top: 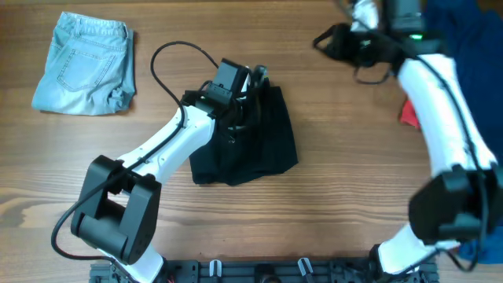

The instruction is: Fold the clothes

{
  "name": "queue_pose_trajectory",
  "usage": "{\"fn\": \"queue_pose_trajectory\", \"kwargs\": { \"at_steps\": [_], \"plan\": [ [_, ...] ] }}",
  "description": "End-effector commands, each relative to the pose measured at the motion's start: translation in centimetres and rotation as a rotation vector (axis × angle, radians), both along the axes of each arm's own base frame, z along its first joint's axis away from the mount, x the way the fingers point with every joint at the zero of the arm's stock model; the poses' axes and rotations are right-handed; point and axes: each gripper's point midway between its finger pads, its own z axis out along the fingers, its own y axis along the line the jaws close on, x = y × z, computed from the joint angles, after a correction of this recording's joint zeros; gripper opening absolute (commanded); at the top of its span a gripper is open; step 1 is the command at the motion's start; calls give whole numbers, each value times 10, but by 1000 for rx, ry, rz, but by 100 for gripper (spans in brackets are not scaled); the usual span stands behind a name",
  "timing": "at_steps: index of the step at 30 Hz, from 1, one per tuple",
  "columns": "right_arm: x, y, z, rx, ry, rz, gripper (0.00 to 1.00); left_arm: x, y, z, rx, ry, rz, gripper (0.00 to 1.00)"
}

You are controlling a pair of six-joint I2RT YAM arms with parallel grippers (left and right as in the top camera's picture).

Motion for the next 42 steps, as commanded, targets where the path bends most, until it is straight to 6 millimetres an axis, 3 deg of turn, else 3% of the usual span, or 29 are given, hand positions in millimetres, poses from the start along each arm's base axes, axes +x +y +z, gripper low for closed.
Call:
{"fn": "queue_pose_trajectory", "kwargs": {
  "at_steps": [1, 3, 4, 7, 11, 14, 17, 19, 24, 26, 27, 28, 29, 30, 34, 37, 39, 42],
  "plan": [
    [-4, -14, 7, 18, 13, -32, 57, -3, -21, 8, -41, -11, -41, 63],
    [-7, -18, 3, 10, 28, -30, 60, -3, -27, 10, -52, -26, -54, 84],
    [-9, -18, 1, 2, 34, -27, 62, -3, -30, 11, -54, -33, -59, 88],
    [-10, -20, -1, -9, 44, -32, 64, -3, -31, 17, -63, -45, -62, 91],
    [-10, -26, -6, -40, 54, -55, 69, -10, -33, 51, -114, -86, -81, 95],
    [-9, -27, -5, -45, 49, -61, 71, -31, -37, 81, -182, -75, -131, 95],
    [-8, -29, -6, -55, 49, -66, 71, -54, -40, 96, -238, -24, -188, 97],
    [-8, -29, -6, -55, 49, -67, 70, -60, -34, 91, -197, -19, -215, 97],
    [-8, -29, -6, -65, 40, -52, 72, -43, 36, 45, 177, 1, 54, 93],
    [-9, -29, -7, -65, 41, -52, 72, -38, 47, 40, 232, -5, 107, 84],
    [-9, -29, -6, -65, 40, -52, 72, -36, 49, 37, 244, -11, 113, 69],
    [-8, -29, -7, -70, 40, -55, 72, -32, 52, 36, 261, -22, 125, 41],
    [-8, -31, -8, -77, 41, -61, 72, -28, 55, 36, 270, -31, 155, 23],
    [-8, -31, -8, -80, 43, -63, 72, -24, 59, 35, 276, -35, 184, 14],
    [-8, -31, -9, -80, 44, -63, 72, -15, 62, 19, 280, -17, 216, 4],
    [-8, -31, -8, -80, 44, -63, 72, -18, 58, -3, 282, 49, 222, 4],
    [-8, -31, -8, -80, 44, -63, 72, -25, 42, -15, 221, 110, 177, 4],
    [-8, -32, -9, -81, 44, -63, 75, -36, 4, -21, 112, 154, 78, 4]
  ]
}}
